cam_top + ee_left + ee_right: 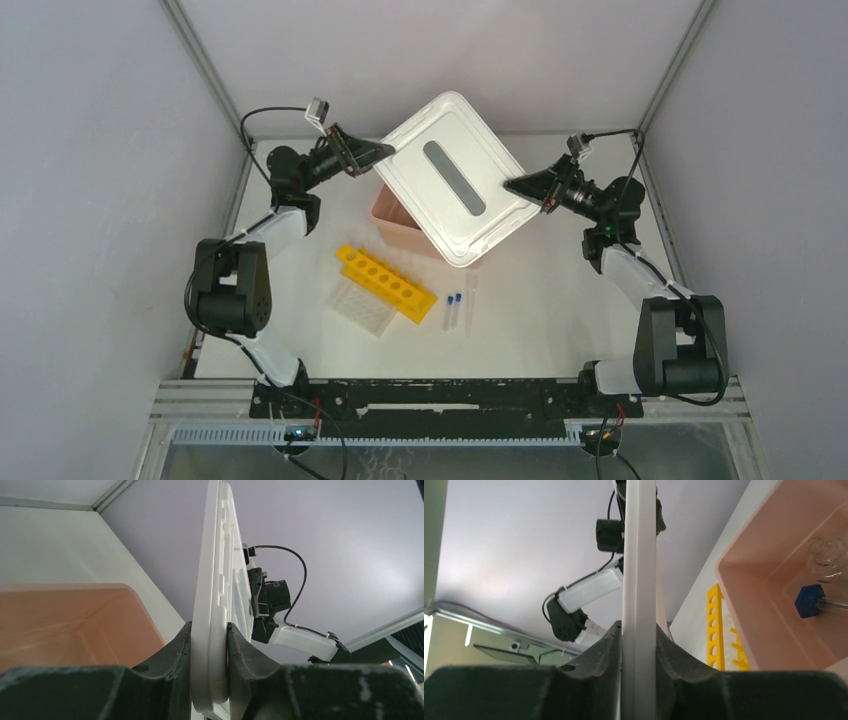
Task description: Organize the chemistry lab equipment
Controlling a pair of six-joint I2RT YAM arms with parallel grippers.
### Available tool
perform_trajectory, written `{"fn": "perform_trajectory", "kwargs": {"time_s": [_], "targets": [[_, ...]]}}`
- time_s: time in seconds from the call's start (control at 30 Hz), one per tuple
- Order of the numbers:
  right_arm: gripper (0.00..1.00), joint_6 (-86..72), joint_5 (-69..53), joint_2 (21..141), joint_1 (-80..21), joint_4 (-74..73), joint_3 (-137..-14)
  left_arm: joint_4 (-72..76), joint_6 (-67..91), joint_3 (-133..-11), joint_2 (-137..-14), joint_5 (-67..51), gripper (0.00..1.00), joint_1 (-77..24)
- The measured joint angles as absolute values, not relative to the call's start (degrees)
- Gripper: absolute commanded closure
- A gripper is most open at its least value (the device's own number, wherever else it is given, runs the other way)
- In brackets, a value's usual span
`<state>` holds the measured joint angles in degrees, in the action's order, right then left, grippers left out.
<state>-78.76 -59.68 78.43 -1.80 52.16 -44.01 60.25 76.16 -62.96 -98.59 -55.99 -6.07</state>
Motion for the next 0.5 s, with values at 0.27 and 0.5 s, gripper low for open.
{"fn": "perform_trajectory", "kwargs": {"time_s": [0.27, 0.5], "targets": [[0.49, -77.58, -55.86, 79.42, 2.39, 51.51, -42.70, 44.23, 66.48, -58.24, -90.00, -46.76, 1.00, -9.02], [0.48, -76.51, -52.36, 81.56, 5.10, 51.46, -42.30, 38.94, 63.11, -54.43, -82.54, -36.29, 1.00, -9.06]]}}
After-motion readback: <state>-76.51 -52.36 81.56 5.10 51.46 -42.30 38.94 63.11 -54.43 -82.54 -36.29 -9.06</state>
